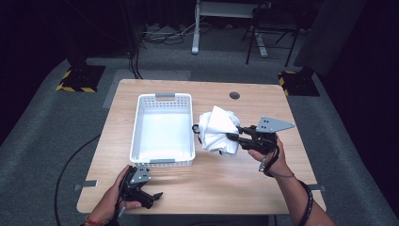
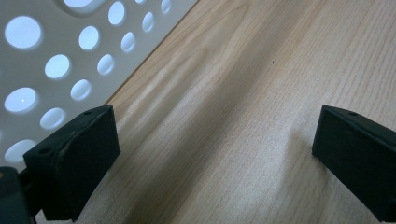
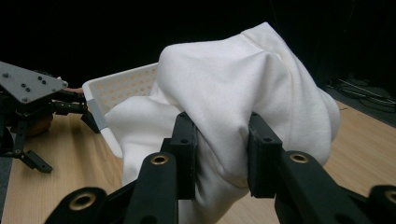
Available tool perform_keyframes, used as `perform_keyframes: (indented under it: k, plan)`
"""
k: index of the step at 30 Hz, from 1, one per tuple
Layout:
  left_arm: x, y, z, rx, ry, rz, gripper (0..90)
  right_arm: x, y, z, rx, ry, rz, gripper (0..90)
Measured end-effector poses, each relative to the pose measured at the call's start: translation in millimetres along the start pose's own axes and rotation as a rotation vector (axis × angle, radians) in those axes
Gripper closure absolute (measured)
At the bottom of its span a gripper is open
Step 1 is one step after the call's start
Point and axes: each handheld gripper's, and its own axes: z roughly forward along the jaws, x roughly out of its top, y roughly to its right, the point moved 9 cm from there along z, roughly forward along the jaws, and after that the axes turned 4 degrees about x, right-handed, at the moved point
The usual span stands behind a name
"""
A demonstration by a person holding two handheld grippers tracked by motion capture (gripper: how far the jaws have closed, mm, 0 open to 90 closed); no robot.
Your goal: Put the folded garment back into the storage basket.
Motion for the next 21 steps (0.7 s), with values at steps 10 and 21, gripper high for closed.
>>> perform_keyframes:
  k: [10, 21]
  plan:
    - [-0.1, 0.0, -0.1, -0.002, 0.0, 0.004, 0.7, 14.5, -0.4, 14.4, 0.024, 0.013, -0.005, 69.4]
    - [-0.1, -0.1, -0.2, -0.003, 0.0, 0.005, 0.7, 29.4, -7.2, 34.1, 0.059, 0.02, -0.011, 69.4]
